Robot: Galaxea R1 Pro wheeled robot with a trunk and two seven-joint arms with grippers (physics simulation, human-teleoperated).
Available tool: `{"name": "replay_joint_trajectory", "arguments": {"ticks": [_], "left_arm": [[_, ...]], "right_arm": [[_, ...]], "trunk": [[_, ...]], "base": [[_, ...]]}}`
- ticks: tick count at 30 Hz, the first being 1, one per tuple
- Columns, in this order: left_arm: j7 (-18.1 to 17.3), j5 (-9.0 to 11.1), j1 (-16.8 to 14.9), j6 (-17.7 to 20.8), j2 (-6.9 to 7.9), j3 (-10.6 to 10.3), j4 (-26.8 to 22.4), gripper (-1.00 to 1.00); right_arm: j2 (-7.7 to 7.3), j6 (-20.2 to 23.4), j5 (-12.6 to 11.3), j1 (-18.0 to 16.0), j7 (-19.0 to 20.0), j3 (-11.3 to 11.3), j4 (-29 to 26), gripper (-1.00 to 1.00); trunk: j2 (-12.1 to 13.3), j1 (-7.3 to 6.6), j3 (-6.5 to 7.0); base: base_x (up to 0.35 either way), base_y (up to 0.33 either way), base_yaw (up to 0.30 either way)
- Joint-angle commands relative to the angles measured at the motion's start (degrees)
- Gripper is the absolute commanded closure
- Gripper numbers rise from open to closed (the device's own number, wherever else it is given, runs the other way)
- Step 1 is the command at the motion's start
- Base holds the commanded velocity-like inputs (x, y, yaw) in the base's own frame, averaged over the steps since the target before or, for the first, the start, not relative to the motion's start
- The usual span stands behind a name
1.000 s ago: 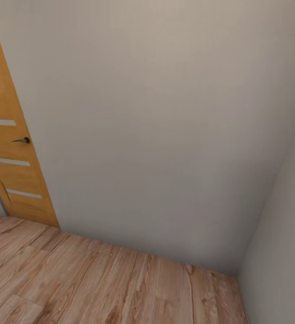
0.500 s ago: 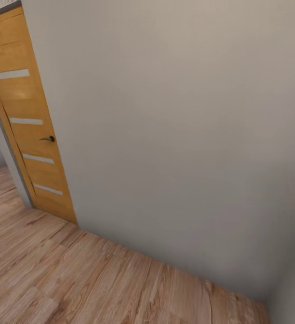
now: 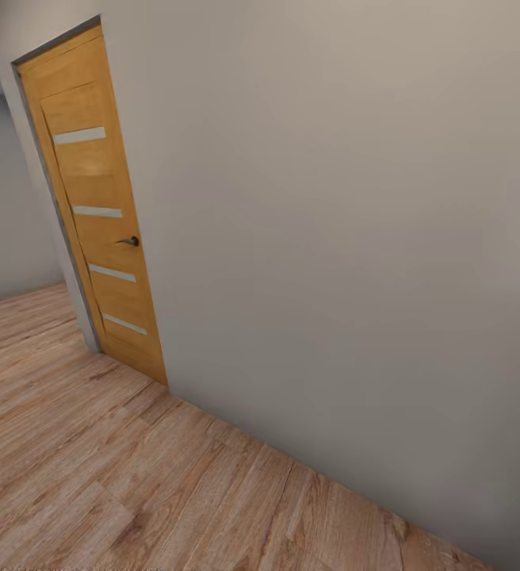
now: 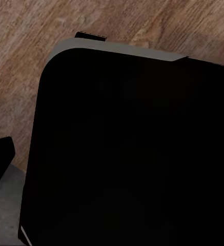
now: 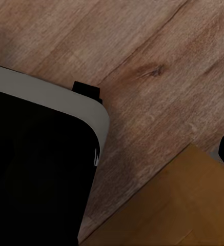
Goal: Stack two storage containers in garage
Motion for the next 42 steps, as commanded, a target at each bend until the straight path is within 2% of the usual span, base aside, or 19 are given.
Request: {"name": "replay_joint_trajectory", "arguments": {"ticks": [1, 7, 11, 15, 26, 42], "left_arm": [[0.0, 0.3, 0.0, -0.1, 0.0, 0.0, -0.1, -1.0], [0.0, 0.3, 0.0, -0.1, 0.07, 0.0, -0.1, -1.0], [0.0, 0.3, 0.0, -0.1, 0.07, -0.1, -0.1, -1.0], [0.0, 0.2, 0.0, -0.1, 0.07, -0.1, -0.1, -1.0], [0.0, 0.2, 0.0, 0.0, 0.02, -0.1, -0.1, -1.0], [0.1, 0.3, 0.0, -0.1, 0.03, 0.0, -0.1, -1.0]], "right_arm": [[0.05, -0.3, -0.5, 0.0, -0.1, 0.4, 0.1, -1.0], [0.2, -0.3, -0.7, 0.0, -0.2, 0.0, -0.2, -1.0], [0.36, -0.2, -3.2, 0.0, -0.3, -3.8, -0.2, -1.0], [1.43, -0.3, -4.1, 0.0, -0.3, -5.1, -0.2, -1.0], [1.26, -0.4, -3.5, 0.0, 0.2, -5.0, -0.2, -1.0], [1.12, -0.4, -3.6, 0.0, 0.2, -5.1, -0.2, -1.0]], "trunk": [[0.0, 0.0, -0.05], [0.0, 0.0, -0.05], [0.0, 0.0, -0.05], [0.0, 0.0, -0.05], [0.0, 0.0, -0.05], [0.0, 0.0, -0.05]], "base": [[0.0, 0.0, 0.27], [0.0, 0.0, 0.275], [0.0, 0.0, 0.293], [0.0, 0.0, 0.299], [0.038, 0.0, 0.3], [0.297, 0.0, 0.3]]}}
